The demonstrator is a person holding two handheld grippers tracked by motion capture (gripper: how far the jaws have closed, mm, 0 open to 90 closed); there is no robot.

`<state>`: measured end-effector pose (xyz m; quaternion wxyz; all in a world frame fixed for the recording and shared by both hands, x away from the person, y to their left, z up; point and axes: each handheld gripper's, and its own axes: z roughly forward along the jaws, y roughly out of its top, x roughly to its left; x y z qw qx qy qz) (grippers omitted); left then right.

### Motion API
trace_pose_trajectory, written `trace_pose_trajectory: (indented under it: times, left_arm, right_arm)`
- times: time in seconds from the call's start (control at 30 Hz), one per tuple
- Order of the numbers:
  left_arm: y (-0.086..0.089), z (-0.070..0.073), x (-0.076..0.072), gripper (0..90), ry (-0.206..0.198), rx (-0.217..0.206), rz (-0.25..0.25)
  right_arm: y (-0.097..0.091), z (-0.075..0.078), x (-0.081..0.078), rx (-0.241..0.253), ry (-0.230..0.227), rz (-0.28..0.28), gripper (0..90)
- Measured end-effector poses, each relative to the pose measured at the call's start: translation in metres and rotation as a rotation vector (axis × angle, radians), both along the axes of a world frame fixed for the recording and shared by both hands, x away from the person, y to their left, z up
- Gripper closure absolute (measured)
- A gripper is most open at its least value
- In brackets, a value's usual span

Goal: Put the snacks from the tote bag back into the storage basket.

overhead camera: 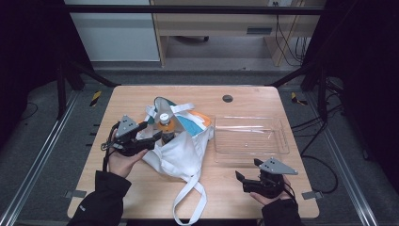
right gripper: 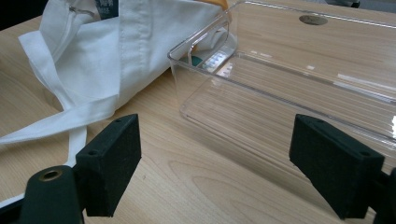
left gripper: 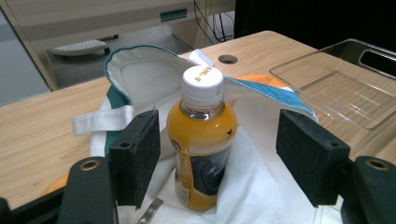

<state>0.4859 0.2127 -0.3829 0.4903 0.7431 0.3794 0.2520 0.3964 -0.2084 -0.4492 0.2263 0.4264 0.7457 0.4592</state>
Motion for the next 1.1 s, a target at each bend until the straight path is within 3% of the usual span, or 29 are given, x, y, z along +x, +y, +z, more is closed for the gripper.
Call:
trace_pose_trajectory:
  times: [0.67,1.1]
  left_arm:
    - [-0.013,0.001,0.017,30.9,-0.007,0.016,0.006]
    - [-0.021,-0.005,0.031,32.2,-0.006,-0.003,0.017]
  right_arm:
    - [-0.008,-0.006,-0.005,-0.004,0.017,-0.006,15.8]
    - [-0.009,-0.008,-0.005,-0.005,0.009,-0.008,14.6]
